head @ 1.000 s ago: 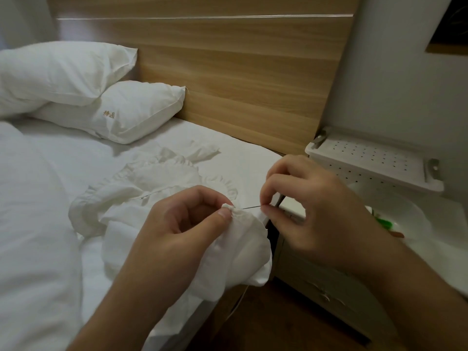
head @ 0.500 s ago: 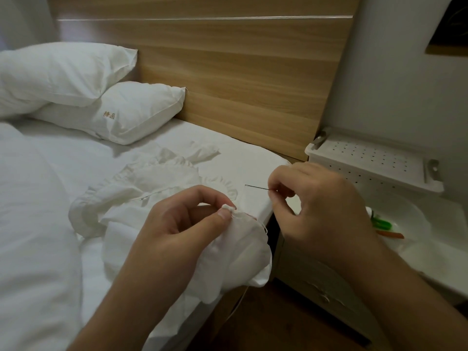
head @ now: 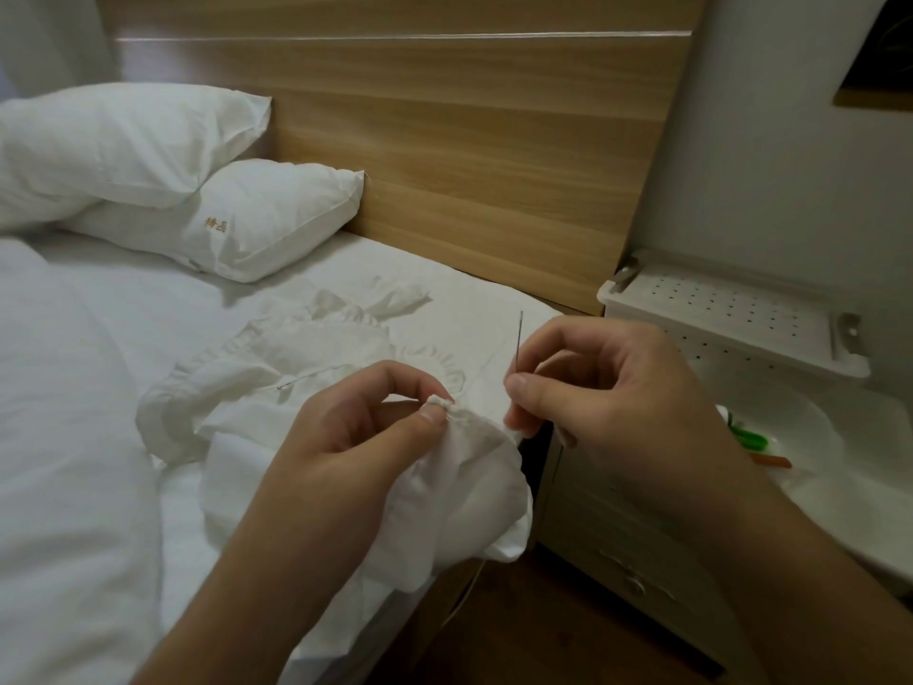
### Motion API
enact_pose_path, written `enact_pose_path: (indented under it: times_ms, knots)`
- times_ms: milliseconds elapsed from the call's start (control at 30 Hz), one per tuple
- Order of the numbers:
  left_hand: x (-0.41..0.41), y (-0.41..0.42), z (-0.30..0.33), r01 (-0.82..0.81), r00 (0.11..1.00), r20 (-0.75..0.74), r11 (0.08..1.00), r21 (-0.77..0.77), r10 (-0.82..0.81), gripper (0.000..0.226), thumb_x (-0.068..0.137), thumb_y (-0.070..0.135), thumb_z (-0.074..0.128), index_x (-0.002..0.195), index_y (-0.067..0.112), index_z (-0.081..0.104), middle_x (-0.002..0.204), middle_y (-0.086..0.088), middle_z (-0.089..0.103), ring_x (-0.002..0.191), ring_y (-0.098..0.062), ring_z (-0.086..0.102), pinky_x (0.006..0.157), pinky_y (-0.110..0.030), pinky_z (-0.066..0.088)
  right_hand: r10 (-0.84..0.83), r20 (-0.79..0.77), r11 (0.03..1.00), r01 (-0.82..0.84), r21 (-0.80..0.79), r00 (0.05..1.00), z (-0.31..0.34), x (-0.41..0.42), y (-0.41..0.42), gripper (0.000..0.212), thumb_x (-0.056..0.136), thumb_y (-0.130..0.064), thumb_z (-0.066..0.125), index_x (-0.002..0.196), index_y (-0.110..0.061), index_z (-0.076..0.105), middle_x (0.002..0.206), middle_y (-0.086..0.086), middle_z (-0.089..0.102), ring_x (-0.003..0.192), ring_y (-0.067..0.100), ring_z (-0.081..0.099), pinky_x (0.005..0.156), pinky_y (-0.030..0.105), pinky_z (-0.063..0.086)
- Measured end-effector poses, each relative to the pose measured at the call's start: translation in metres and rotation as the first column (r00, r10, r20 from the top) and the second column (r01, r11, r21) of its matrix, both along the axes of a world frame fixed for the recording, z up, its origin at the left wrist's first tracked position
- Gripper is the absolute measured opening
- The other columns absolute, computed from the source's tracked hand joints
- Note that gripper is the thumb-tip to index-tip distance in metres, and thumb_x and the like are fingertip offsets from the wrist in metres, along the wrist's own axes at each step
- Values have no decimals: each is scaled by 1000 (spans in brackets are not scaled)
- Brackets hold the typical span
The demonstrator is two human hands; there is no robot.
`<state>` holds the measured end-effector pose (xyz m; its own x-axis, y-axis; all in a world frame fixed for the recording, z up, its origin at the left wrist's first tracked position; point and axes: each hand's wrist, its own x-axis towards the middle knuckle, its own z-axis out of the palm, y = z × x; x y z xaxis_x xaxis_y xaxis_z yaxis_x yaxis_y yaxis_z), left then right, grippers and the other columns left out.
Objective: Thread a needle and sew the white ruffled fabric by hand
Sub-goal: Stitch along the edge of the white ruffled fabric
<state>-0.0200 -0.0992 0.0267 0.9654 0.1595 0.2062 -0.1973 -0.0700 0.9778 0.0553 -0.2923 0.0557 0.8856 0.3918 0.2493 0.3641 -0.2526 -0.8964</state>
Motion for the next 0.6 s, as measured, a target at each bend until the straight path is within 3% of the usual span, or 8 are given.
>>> enact_pose_path:
  times_ms: [100,400,533,600]
  knots:
    - [-1,-1,1,1,1000,5,1000,-3,-1,16,86,30,67,89,15,74,81,-33,59,76,-29,51,73,-48,36,59,-94,995,-51,85,994,1,0,0,7,88,-7,76,82,-12,77,68,4,72,60,14,66,55,15,48]
    - [1,0,0,-2,1000,11,999,-38,2,15,85,26,68,88,13,74,84,-35,61,77,-30,54,76,-48,36,116,-299,983,-66,170,947,-1,-2,6,4,69,-12,82,72,-11,80,74,16,68,63,18,52,53,26,42]
    - [1,1,-1,-17,1000,10,999,-43,17,13,84,27,68,87,16,75,79,-22,67,79,-28,58,76,-48,39,115,-313,983,-63,172,943,-2,-3,7,8,64,-17,83,70,-12,80,72,10,69,63,15,54,53,23,43]
    - [2,1,-2,-21,1000,6,998,-57,21,13,83,27,68,86,16,75,77,-13,67,80,-27,58,76,-48,39,108,-307,984,-59,166,945,-2,-3,7,4,72,-9,82,71,-13,80,73,10,70,61,12,56,53,22,44]
